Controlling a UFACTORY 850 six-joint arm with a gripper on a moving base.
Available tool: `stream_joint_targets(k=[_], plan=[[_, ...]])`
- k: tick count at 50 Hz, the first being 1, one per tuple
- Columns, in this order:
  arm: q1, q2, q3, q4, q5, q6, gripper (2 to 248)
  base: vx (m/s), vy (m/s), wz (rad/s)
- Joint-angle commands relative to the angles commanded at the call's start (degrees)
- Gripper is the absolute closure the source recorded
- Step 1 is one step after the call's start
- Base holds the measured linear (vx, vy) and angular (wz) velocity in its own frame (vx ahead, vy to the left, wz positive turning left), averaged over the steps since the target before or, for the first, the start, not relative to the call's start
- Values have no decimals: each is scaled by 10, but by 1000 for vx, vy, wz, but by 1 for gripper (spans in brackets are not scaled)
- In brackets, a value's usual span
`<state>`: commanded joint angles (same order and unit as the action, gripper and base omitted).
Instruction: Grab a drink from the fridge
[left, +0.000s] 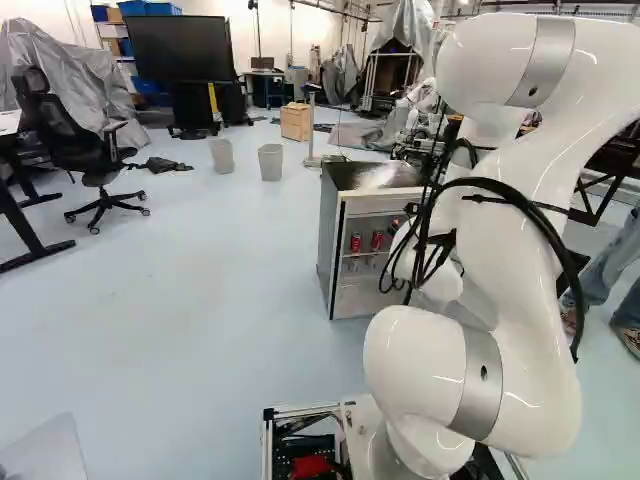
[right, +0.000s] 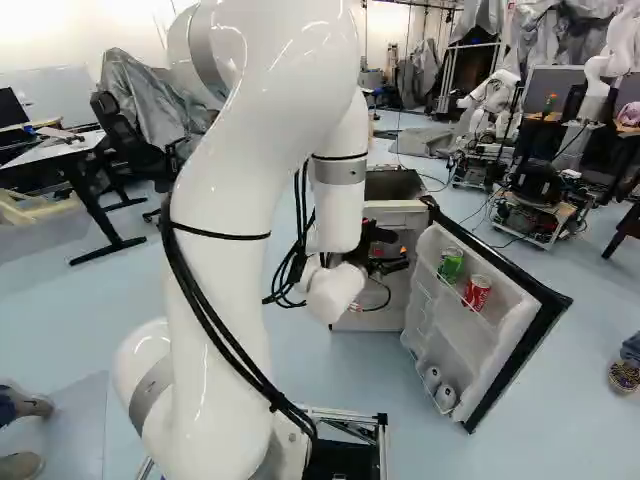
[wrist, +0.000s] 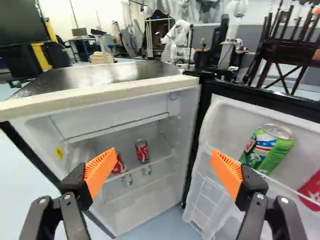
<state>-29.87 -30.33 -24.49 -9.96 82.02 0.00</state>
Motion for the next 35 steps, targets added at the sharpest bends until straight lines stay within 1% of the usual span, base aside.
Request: stream_joint_targets(k=[21, 27, 35], plan=[[0, -42, -18, -123, 0, 0, 3, 0, 0, 0], [1, -56, -25, -139, 0, 0, 3, 0, 0, 0], [2, -76, -39, -145, 0, 0, 3, 0, 0, 0]])
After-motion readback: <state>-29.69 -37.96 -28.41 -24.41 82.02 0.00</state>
